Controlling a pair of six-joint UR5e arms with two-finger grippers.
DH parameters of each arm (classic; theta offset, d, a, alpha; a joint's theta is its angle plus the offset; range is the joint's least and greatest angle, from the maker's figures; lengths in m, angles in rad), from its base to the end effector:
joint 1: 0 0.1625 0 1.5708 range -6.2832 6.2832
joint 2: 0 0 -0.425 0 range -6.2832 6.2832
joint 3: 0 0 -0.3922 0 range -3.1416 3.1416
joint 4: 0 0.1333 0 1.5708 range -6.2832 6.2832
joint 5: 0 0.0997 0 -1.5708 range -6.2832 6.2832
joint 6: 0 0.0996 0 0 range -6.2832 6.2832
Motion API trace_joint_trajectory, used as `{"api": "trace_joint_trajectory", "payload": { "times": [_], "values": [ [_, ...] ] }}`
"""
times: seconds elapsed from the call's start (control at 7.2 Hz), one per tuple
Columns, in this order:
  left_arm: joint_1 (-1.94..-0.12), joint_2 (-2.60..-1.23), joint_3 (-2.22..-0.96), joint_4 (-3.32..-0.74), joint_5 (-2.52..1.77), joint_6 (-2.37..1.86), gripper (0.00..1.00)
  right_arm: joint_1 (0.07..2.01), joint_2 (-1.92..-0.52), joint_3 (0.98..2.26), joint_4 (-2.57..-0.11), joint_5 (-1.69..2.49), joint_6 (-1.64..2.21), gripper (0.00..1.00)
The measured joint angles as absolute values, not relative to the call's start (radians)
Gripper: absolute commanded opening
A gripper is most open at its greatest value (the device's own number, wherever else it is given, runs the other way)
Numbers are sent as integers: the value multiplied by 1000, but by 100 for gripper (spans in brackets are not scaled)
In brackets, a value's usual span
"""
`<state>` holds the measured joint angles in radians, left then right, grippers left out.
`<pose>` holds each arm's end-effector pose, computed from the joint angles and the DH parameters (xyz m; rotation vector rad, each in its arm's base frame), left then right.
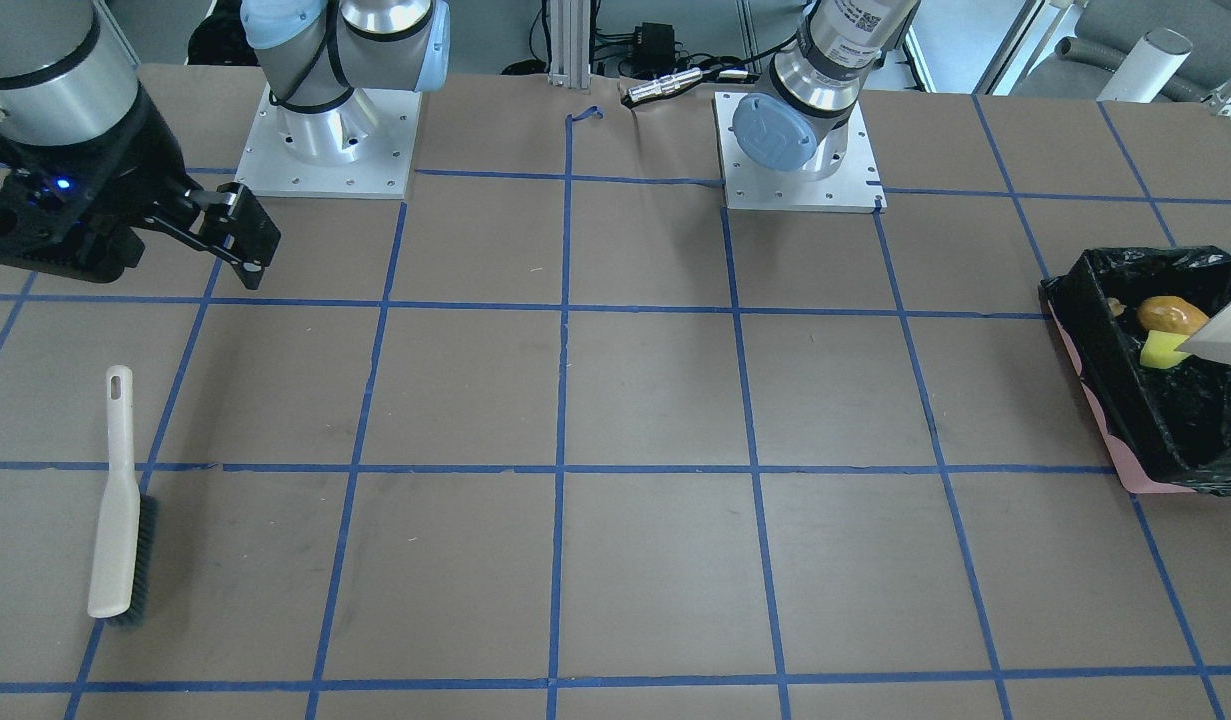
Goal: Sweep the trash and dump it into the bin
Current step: 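Release the brush on the table and raise the right gripper, then bring the empty dustpan back from the bin and lower it with the left gripper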
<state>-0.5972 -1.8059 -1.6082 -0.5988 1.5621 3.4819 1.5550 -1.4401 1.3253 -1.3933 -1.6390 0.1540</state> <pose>0.4349 -0.4580 0.4582 2.4024 0.7830 0.5541 0.1180 -0.5402 0.5234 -0.2569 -3.0572 -0.0888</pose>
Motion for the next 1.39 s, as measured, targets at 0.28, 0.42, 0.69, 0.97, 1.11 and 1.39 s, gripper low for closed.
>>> {"api": "trace_joint_trajectory", "payload": {
  "times": [0.28, 0.42, 0.69, 0.97, 1.11, 1.39],
  "values": [
    [-606, -1792, -1605, -589, 1564, 3482, 0, 1578, -1440, 1324, -1431, -1608, 221, 97],
    [-623, -1797, -1593, -626, 1565, 3459, 0, 1581, -1441, 1324, -1441, -1579, 271, 97],
    [-735, -1800, -1502, -825, 1583, 3297, 0, 1581, -1442, 1328, -1454, -1547, 271, 99],
    [-858, -1829, -1304, -1180, 1606, 3018, 0, 1580, -1445, 1331, -1462, -1543, 225, 99],
    [-908, -1846, -1249, -1310, 1601, 2861, 0, 1580, -1446, 1332, -1462, -1542, 217, 99],
    [-1024, -1878, -1221, -1429, 1583, 2587, 0, 1580, -1446, 1333, -1462, -1544, 190, 98]
  ]
}}
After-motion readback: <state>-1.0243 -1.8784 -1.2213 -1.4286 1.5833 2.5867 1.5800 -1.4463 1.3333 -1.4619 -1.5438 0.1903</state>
